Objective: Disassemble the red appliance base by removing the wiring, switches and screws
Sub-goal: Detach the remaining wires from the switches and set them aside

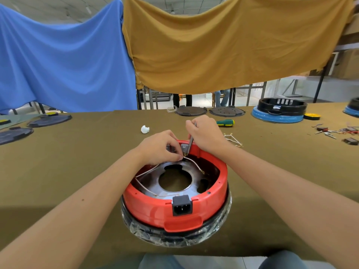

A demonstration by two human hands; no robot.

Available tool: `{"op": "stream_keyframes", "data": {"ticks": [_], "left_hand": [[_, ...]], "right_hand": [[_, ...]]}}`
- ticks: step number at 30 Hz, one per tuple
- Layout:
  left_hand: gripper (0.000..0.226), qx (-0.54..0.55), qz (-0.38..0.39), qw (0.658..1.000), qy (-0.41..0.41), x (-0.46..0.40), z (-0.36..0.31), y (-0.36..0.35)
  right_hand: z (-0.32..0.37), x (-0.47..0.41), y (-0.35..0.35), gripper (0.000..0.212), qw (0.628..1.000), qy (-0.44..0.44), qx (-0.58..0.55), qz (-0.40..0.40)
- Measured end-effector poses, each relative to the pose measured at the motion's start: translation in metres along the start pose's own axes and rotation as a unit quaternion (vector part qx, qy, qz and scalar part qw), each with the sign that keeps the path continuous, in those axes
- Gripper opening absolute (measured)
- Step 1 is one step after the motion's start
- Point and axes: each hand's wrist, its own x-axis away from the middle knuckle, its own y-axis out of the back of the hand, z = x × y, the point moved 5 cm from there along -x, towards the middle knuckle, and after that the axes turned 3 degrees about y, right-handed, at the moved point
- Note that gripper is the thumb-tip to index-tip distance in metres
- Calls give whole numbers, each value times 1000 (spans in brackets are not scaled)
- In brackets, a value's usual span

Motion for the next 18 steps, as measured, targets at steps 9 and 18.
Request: {"op": "stream_keyframes", "data": {"ticks": [9,18], "left_hand": [[8,7,-8,1000,-5,1,-1,1],[17,31,-26,999,-23,2,1,5]], "right_hand": [[7,5,-1,55,999,30,14,15],[11,7,5,53,999,26,-20,-10]]}}
